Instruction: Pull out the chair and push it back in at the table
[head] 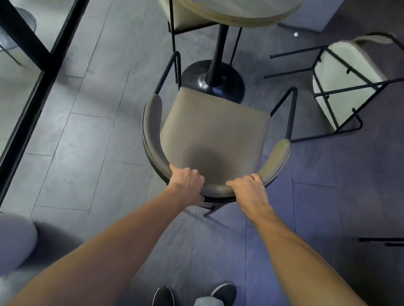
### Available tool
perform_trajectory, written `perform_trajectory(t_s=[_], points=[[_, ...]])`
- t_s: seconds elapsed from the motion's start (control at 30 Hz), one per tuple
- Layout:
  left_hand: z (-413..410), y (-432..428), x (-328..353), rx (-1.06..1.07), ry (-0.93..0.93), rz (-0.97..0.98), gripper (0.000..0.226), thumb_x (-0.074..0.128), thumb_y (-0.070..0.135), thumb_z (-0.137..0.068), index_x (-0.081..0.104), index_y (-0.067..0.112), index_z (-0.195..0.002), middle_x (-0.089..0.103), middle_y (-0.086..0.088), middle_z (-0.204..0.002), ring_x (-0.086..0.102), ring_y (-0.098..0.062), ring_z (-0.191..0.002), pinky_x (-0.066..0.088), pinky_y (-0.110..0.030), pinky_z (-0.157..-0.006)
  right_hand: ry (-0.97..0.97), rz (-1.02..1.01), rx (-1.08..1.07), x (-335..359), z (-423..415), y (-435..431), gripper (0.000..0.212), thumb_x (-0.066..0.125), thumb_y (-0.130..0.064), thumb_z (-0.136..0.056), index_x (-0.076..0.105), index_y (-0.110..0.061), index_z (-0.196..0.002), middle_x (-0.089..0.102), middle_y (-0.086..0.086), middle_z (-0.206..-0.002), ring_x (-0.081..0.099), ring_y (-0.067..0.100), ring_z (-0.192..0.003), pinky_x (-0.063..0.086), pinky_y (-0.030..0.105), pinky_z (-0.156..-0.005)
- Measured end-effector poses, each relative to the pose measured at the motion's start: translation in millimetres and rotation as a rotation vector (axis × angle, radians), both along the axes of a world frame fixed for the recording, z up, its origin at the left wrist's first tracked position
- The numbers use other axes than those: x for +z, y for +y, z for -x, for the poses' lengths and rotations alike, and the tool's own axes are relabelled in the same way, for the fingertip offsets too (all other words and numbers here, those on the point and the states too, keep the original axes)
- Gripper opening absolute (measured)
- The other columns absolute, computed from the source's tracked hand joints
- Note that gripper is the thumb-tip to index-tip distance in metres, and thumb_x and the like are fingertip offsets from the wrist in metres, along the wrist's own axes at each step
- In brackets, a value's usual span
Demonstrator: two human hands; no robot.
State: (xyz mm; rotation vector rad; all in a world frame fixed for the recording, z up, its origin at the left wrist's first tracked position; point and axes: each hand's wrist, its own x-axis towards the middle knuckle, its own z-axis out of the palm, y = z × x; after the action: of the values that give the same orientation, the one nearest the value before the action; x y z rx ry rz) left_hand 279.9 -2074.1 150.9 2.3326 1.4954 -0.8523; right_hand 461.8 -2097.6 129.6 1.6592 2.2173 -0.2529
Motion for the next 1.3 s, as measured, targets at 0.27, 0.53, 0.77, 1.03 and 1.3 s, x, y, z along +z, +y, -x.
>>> perform_trajectory(t_s=[0.27,0.53,0.77,1.03,1.3], points=[[24.7,69.1,-23.2,0.060,-0.217,-0.068,0.039,0.059,0.051,-0.089,0.061,0.032,-0.123,0.063,-0.005,-0.122,0.055,-0.029,-0.117,0.031,-0.041,-0.102,0.108,0.051,-0.033,3.0,-6.7,86.9,0.051,0.046,0.006,-0.082,0.070,-0.030,-0.109,0.071,0.000,-0.105,0.056,0.029,-0.105,0.034,0.034,-0.094],[23.8,140.9,-20.7,0.090,-0.240,-0.066,0.046,0.059,0.042,-0.090,0.052,0.043,-0.136,0.058,0.002,-0.128,0.046,-0.026,-0.123,0.024,-0.039,-0.110,0.093,0.068,0.022,8.2,-10.6,165.7,0.042,0.048,-0.001,-0.084,0.069,-0.029,-0.109,0.072,0.001,-0.110,0.057,0.027,-0.107,0.033,0.036,-0.095],[33.0,199.2,-24.3,0.127,-0.260,-0.070,0.046,0.059,0.040,-0.090,0.052,0.049,-0.134,0.058,0.005,-0.126,0.044,-0.025,-0.122,0.023,-0.040,-0.107,0.128,0.044,0.005,0.9,-1.5,222.7,0.047,0.047,0.000,-0.089,0.069,-0.032,-0.116,0.072,-0.001,-0.114,0.056,0.027,-0.108,0.033,0.035,-0.096],[71.7,258.0,-26.6,0.073,-0.263,-0.067,0.045,0.059,0.037,-0.089,0.053,0.049,-0.131,0.058,0.008,-0.126,0.043,-0.023,-0.119,0.022,-0.042,-0.108,0.167,0.032,-0.015,-2.8,30.4,269.6,0.054,0.044,0.007,-0.086,0.068,-0.028,-0.118,0.071,0.001,-0.111,0.054,0.028,-0.105,0.034,0.036,-0.095],[116.6,302.2,-22.9,0.011,-0.249,-0.034,0.044,0.061,0.038,-0.091,0.053,0.049,-0.132,0.057,0.007,-0.128,0.042,-0.024,-0.118,0.022,-0.043,-0.105,0.187,0.066,-0.067,-5.9,76.4,297.1,0.055,0.047,0.009,-0.083,0.066,-0.028,-0.119,0.070,0.000,-0.111,0.050,0.027,-0.105,0.034,0.040,-0.095]])
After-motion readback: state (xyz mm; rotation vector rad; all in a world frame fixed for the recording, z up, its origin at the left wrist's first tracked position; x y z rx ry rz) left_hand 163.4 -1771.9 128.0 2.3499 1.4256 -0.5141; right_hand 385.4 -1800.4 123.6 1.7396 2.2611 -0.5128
